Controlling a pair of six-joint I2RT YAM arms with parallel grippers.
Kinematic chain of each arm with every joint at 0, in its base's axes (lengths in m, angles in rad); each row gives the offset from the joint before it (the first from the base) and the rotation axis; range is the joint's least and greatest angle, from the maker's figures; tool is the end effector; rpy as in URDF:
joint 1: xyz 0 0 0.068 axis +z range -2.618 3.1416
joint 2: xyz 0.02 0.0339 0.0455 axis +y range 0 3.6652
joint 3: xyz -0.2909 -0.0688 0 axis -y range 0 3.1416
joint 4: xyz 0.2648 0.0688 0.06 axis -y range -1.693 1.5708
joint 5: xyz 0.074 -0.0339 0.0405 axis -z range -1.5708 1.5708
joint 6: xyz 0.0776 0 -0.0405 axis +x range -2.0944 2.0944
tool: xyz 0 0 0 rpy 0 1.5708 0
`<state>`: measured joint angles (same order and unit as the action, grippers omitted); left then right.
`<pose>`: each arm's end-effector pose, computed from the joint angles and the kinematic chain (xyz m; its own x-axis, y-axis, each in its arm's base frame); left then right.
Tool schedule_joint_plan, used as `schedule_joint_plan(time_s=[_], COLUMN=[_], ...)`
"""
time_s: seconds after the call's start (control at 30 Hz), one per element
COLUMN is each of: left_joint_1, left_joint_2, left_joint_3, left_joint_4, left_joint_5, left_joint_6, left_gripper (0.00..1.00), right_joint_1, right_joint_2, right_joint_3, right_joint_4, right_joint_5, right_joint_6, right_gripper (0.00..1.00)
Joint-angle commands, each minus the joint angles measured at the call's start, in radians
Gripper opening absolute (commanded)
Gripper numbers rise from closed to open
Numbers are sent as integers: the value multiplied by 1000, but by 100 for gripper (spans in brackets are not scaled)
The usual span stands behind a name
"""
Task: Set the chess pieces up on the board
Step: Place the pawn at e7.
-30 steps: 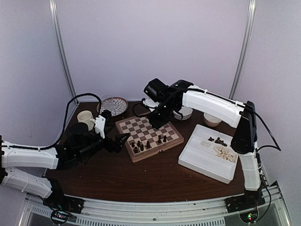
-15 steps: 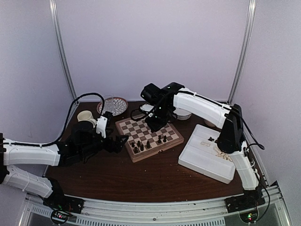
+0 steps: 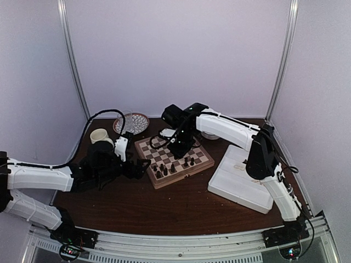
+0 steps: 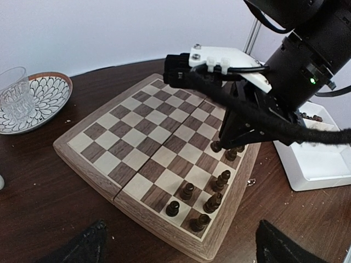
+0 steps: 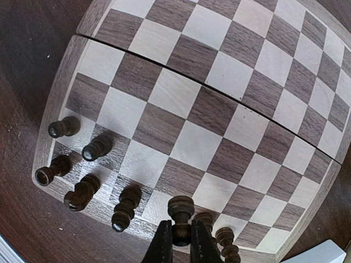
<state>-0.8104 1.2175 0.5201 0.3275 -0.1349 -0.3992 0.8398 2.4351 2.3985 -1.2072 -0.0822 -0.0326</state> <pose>0.2154 -0.2113 0.2078 -0.4751 -0.0594 -0.8780 0.4851 0.8148 -0.3176 0.3669 0.4187 0.2093 -0.6071 -0.7257 -0.3236 -0.7798 0.6224 0.0672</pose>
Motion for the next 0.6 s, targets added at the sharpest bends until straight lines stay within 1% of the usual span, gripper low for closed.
schedule_joint_plan(time_s=[0.0, 0.57], left_joint_1=[12, 14], left_joint_2=[17, 32], left_joint_3=[27, 28], left_joint_4=[18, 24], left_joint_5=[-7, 15], left_joint_6=[-25, -22], left_gripper=[94, 91], right_joint_1=[-4, -9], right_joint_2=[22, 47], right_joint_3=[29, 38], right_joint_4=[19, 55], right_joint_5=[-28, -74], right_joint_6=[-59, -272], right_gripper=[0, 0])
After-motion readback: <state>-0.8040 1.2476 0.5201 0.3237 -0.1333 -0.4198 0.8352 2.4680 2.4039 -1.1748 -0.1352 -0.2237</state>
